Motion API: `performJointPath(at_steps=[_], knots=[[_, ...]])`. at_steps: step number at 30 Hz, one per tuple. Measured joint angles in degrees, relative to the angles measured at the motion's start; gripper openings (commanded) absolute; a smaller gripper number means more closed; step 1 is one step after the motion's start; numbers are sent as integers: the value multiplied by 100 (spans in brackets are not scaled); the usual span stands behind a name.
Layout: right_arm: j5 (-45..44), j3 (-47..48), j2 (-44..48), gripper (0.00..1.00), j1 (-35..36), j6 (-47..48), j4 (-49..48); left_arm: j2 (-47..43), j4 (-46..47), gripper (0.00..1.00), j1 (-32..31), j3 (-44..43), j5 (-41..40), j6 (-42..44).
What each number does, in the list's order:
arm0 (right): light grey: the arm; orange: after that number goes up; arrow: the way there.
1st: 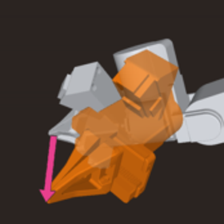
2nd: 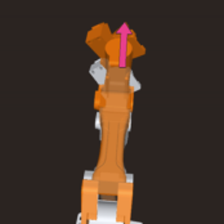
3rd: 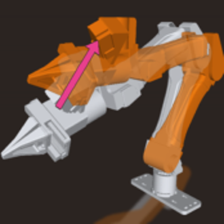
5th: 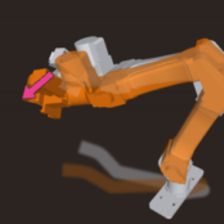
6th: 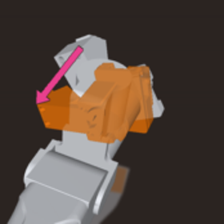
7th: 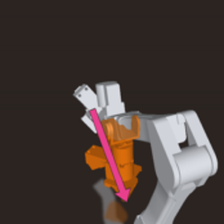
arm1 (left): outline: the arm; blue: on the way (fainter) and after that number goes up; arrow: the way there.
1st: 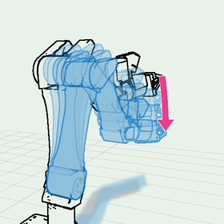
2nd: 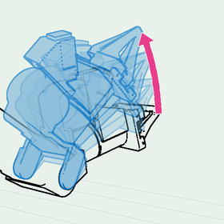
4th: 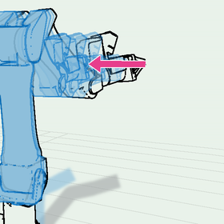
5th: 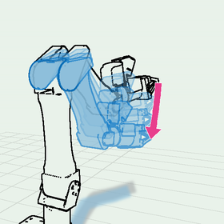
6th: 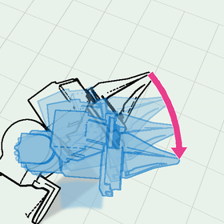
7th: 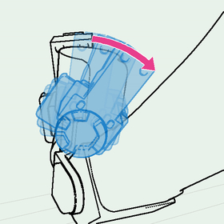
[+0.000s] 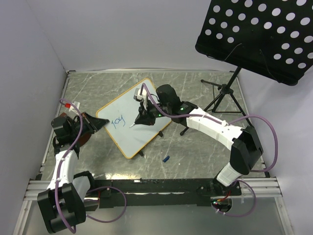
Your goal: Write a sentence on the whiteboard
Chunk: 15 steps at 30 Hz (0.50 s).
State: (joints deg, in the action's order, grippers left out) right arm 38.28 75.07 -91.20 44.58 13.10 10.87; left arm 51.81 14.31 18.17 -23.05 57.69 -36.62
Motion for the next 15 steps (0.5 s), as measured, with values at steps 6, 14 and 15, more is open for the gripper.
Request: performJointPath(at_steps=[6, 14, 15], knots=[[35, -59, 52, 0, 39, -24, -31, 4, 0, 1, 0, 0, 0, -2], [24, -59, 127, 0, 122, -35, -39, 4, 0, 1, 0, 0, 0, 0], [20, -59, 129, 0, 129, -42, -39, 4, 2, 1, 0, 0, 2, -2]])
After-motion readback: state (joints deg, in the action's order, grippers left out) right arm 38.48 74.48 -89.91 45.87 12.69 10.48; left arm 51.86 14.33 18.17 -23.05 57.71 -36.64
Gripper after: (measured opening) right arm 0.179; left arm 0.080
